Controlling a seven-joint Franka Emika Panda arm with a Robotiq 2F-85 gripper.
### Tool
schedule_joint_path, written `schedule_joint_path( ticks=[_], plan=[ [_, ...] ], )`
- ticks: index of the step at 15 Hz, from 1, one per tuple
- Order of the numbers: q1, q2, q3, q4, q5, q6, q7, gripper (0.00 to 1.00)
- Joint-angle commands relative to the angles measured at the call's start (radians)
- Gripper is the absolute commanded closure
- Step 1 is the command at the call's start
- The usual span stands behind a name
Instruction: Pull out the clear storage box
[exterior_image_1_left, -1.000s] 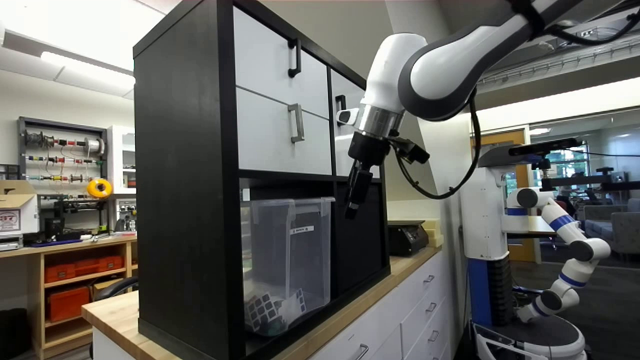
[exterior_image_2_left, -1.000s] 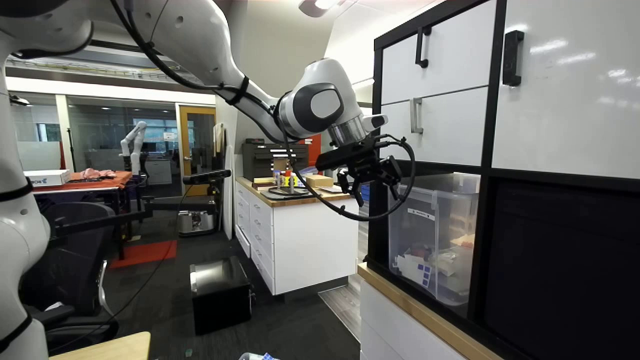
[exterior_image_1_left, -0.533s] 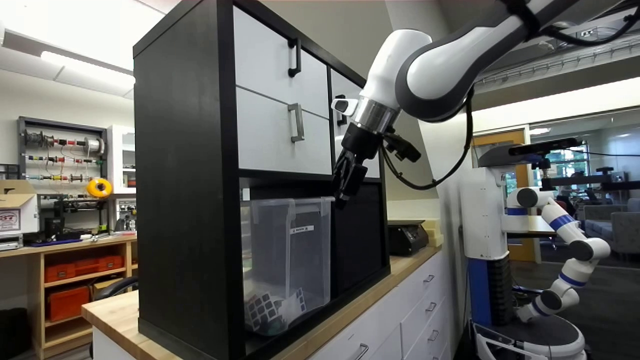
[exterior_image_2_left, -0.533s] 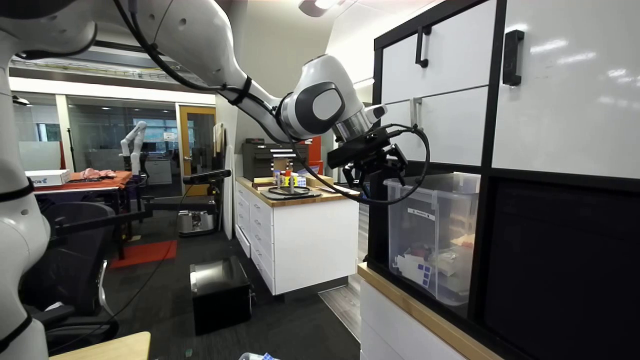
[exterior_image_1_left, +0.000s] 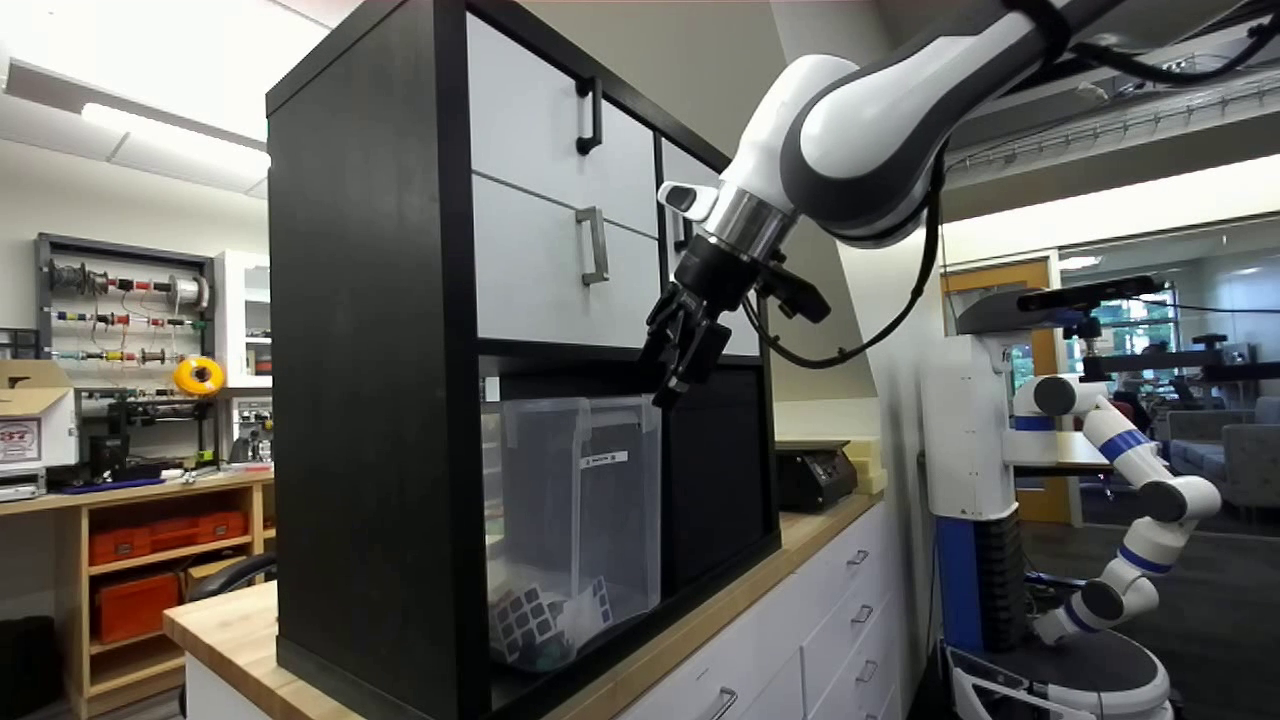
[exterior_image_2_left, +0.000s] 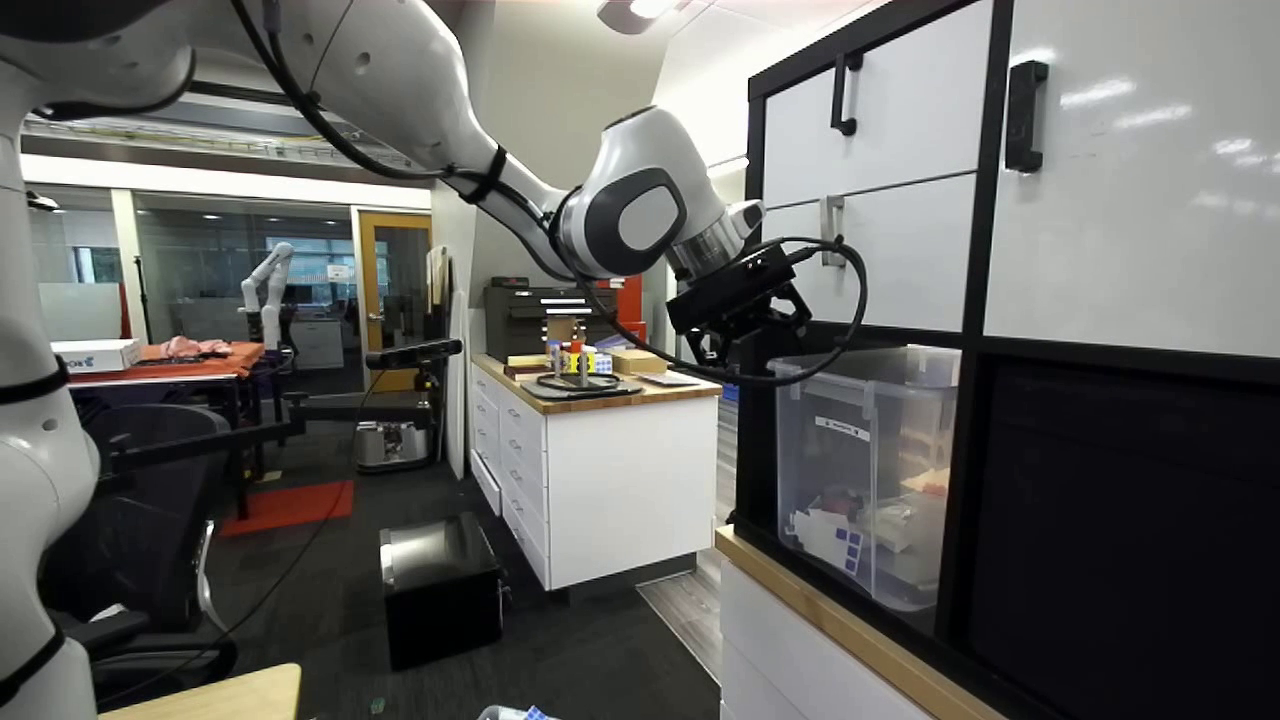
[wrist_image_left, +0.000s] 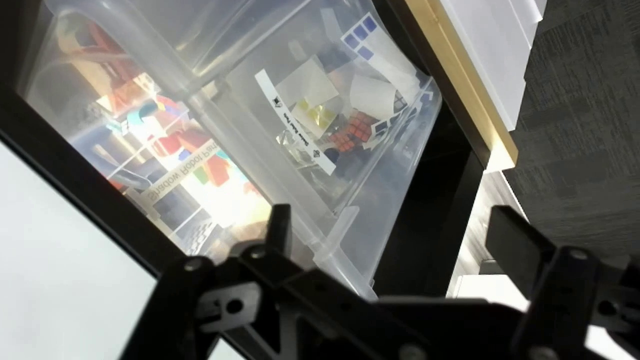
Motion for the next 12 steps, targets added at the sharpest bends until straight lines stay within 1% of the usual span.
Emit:
schedule_joint_path(
  ticks=[1,5,12],
  plan=[
    [0.002,0.019,0.008,0.011,0.072,0.043,-0.12,0.0],
    [0.001,0.044,0.02,0.017,0.121,0.065,-0.199,0.0],
    [-0.002,0.091,0.042,0.061,0.143,0.104,-0.247,0.0]
  ],
)
